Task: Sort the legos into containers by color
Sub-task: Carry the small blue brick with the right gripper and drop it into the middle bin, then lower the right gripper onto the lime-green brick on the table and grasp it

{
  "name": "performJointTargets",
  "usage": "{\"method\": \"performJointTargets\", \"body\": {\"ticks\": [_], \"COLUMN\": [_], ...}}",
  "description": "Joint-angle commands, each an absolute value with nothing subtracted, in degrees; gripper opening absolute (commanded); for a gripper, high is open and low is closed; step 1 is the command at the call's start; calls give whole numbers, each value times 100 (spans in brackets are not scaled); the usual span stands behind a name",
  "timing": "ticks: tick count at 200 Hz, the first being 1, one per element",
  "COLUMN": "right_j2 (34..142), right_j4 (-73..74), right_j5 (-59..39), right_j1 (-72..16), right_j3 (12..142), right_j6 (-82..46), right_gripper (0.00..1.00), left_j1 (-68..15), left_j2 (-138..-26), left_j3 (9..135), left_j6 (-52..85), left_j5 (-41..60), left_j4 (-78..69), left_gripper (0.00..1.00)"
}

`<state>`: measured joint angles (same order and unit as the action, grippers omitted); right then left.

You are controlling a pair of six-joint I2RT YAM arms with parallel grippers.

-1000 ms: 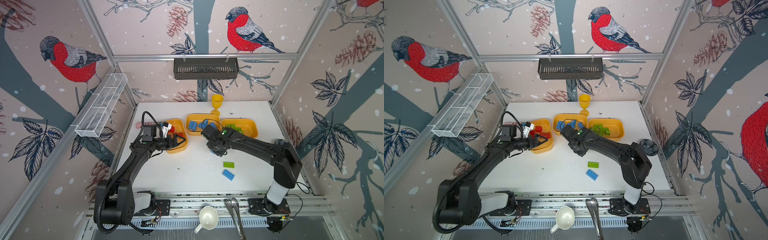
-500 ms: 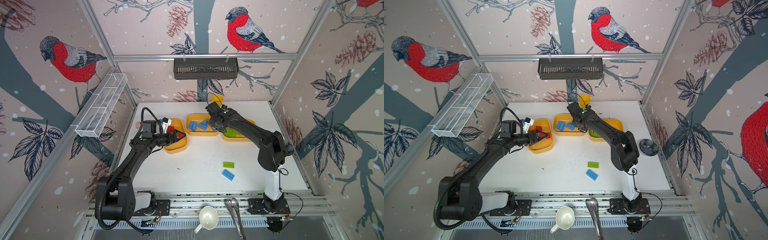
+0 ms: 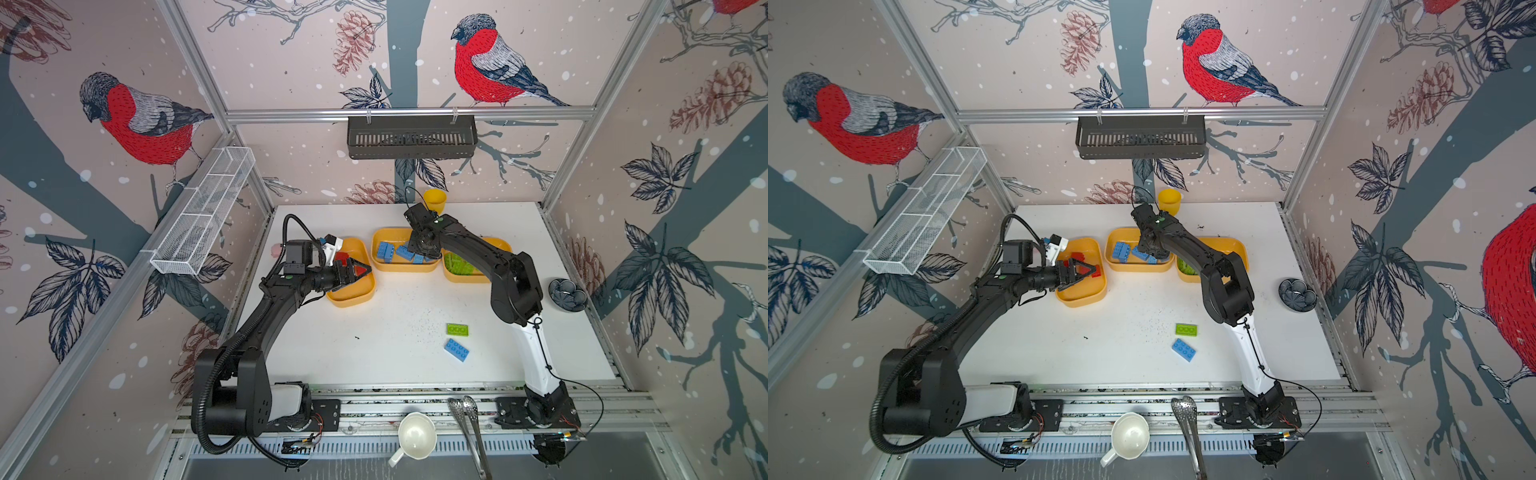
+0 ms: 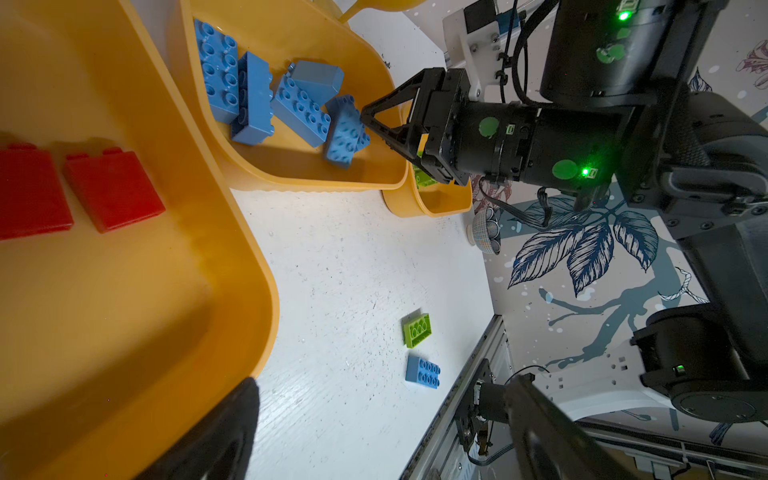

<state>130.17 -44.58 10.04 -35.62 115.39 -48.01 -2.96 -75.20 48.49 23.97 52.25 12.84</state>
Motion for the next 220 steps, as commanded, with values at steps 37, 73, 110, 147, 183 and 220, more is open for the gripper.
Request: {"method": "performJointTargets", "body": {"ticks": [37, 73, 110, 147, 183, 220], "right_j2": [12194, 11128, 9938, 9090, 8776, 8121], "right_j4": [-4608, -4534, -4352, -4176, -4509, -4128], "right_j5": [946, 860, 677, 678, 1326, 912], "right_j1": [-3555, -3715, -3879, -4103, -4131, -4096], "right_j3": [11032, 9809, 8234, 7056, 6565, 5725], "right_j6": [-4733, -4500, -4506, -3190, -1759, -26], "right_gripper": [71, 75, 76, 77, 78, 77], "left_j1": [-240, -242, -243, -246, -246, -246], "left_j2": [-7549, -7559, -7598, -7673, -7665, -7605], "left_j3": [4869, 4825, 4783, 4757, 4744, 4700], "left_j6": [2269, 2298, 2311, 2303, 2281, 2229], "left_j5": [5222, 5260, 5317, 5354, 5365, 5346], "left_j4": [1240, 1188, 1128, 1055, 1064, 1134], "left_gripper": [92, 92, 92, 92, 92, 92]}}
